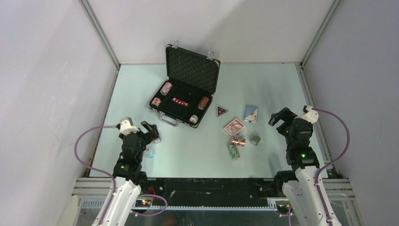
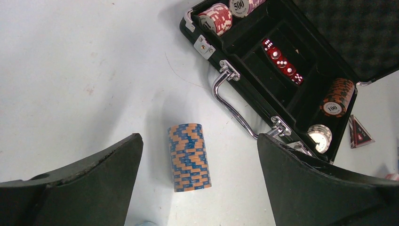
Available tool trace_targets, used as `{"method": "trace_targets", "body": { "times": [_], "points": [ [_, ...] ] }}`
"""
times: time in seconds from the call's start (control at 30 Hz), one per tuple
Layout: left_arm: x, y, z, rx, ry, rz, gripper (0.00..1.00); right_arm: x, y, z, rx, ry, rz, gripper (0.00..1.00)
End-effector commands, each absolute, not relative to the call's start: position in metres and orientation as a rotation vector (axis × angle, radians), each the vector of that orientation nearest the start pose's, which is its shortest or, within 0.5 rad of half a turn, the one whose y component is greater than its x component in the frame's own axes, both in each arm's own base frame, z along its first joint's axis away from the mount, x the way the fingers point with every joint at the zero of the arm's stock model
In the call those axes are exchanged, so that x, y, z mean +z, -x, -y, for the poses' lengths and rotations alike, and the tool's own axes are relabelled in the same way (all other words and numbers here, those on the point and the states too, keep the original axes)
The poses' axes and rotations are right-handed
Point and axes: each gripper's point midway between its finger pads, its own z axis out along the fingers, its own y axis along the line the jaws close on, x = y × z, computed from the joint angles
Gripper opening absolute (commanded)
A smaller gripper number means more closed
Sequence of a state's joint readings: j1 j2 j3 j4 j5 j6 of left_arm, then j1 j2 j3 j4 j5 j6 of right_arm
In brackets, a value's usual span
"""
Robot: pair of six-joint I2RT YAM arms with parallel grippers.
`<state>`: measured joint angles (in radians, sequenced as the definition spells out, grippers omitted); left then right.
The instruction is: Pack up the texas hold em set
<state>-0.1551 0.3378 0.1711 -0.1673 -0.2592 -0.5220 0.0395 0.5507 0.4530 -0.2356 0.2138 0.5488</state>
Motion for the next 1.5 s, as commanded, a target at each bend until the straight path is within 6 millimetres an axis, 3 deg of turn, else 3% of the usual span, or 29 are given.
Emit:
{"method": "trace_targets", "body": {
  "times": [0.0, 0.23, 0.37, 0.7, 0.9, 1.17, 1.27, 1.47],
  "points": [
    [0.127, -0.252, 0.013, -0.22, 0.496, -1.767, 1.0, 0.13, -0.244, -0.009, 0.286, -0.745, -1.992, 1.0],
    [0.124, -0.253, 0.019, -0.247, 0.468, -1.776, 1.0, 0.106, -0.229, -0.021, 0.355, -0.881, -2.101, 0.95],
    [0.122, -0.254, 0.019, -0.241, 0.472, -1.791, 1.0, 0.087, -0.223, -0.022, 0.306, -0.957, -2.17, 0.94],
    [0.121, -0.253, 0.02, -0.253, 0.471, -1.786, 1.0, 0.058, -0.235, -0.053, 0.273, -0.974, -2.277, 0.89],
    [0.121, -0.254, 0.022, -0.261, 0.466, -1.785, 1.0, 0.049, -0.242, -0.059, 0.271, -1.002, -2.283, 0.78],
    [0.12, -0.254, 0.022, -0.261, 0.466, -1.786, 1.0, 0.039, -0.249, -0.073, 0.317, -0.992, -2.321, 0.74],
    [0.12, -0.254, 0.022, -0.261, 0.465, -1.787, 1.0, 0.039, -0.251, -0.079, 0.339, -0.98, -2.327, 0.66],
    [0.121, -0.254, 0.022, -0.265, 0.461, -1.787, 1.0, 0.039, -0.251, -0.085, 0.368, -0.975, -2.334, 0.58]
  ]
}}
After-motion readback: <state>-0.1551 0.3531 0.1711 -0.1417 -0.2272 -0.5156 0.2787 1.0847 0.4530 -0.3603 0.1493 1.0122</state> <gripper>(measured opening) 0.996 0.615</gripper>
